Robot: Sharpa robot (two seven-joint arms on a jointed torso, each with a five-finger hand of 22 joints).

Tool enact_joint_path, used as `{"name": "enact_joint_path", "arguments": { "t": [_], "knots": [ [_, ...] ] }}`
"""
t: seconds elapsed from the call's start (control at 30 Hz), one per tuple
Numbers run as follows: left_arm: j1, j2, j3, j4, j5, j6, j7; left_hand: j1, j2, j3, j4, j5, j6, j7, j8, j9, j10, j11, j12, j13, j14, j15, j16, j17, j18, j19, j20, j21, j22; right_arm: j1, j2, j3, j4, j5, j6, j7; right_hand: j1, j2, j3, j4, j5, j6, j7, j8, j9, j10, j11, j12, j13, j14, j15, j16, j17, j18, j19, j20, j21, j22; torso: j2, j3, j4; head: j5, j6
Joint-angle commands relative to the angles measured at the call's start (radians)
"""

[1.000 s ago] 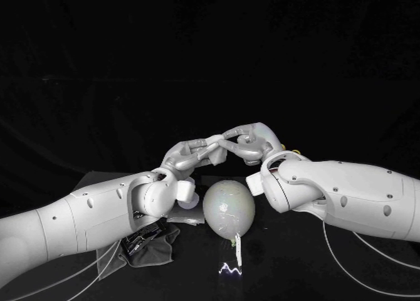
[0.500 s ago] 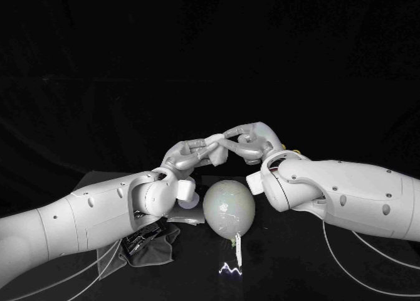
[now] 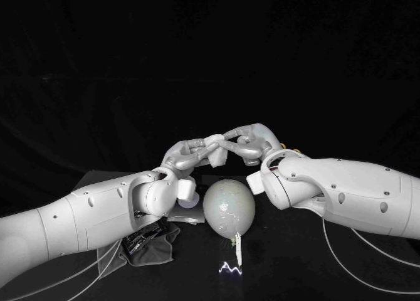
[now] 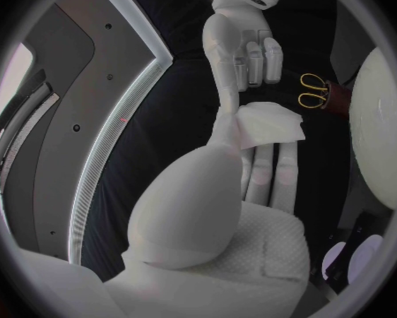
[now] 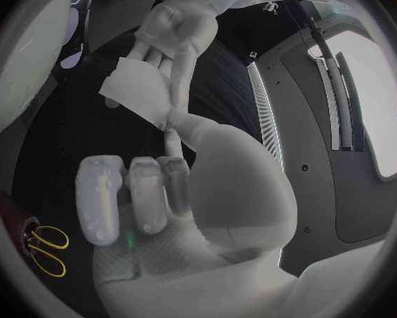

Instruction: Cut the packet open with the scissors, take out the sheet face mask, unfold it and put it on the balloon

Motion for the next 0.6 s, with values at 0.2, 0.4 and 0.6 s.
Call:
{"name": "enact_joint_path", "arguments": {
  "t": [0.2,0.4,0.6],
  "knots": [
    [0.002,-0.008,0.003,0.009,0.009,0.002,0.008,-0.003,-0.002,0.056,0.006,0.004,-0.034,0.009,0.037,0.082,-0.013,0.012,-0.029,-0.002,-0.013,0.015,-0.035,0.0,0.014,-0.002,0.004,-0.012,-0.003,0.0,-0.028,0.0,0.014,0.025,0.033,0.05,-0.116,-0.05,-0.103,0.082,0.006,-0.083,0.044,-0.063,-0.037,0.083,0.05,-0.057,0.235,0.114,0.03,0.004,0.263,0.005,0.063,0.033,-0.023,0.236,0.0,0.0007,0.0003,-0.002,0.001],
    [0.002,-0.019,0.003,0.017,0.016,0.019,-0.005,-0.032,-0.023,0.127,0.007,0.005,-0.073,0.019,0.075,0.126,-0.025,0.02,-0.045,-0.003,0.007,0.018,-0.056,0.002,0.015,0.018,-0.002,-0.011,-0.001,0.0,-0.081,-0.001,0.043,0.048,0.033,0.087,-0.154,-0.05,-0.156,0.131,0.006,-0.089,0.048,-0.074,-0.045,0.077,0.054,-0.066,0.23,0.114,0.035,0.004,0.263,0.007,0.06,0.044,-0.028,0.235,0.001,0.0001,-0.0009,-0.003,-0.002],
    [0.002,-0.03,0.004,0.029,0.018,0.04,-0.017,-0.074,-0.051,0.176,0.013,0.004,-0.104,0.022,0.104,0.159,-0.042,0.027,-0.047,-0.005,0.027,0.019,-0.068,0.006,0.013,0.041,-0.011,-0.008,-0.001,0.0,-0.123,-0.004,0.058,0.042,0.043,0.09,-0.138,-0.037,-0.172,0.143,0.008,-0.09,0.049,-0.079,-0.05,0.076,0.055,-0.067,0.229,0.114,0.036,0.004,0.263,0.007,0.06,0.049,-0.027,0.235,0.001,0.001,-0.0005,-0.002,-0.005]
  ]
}}
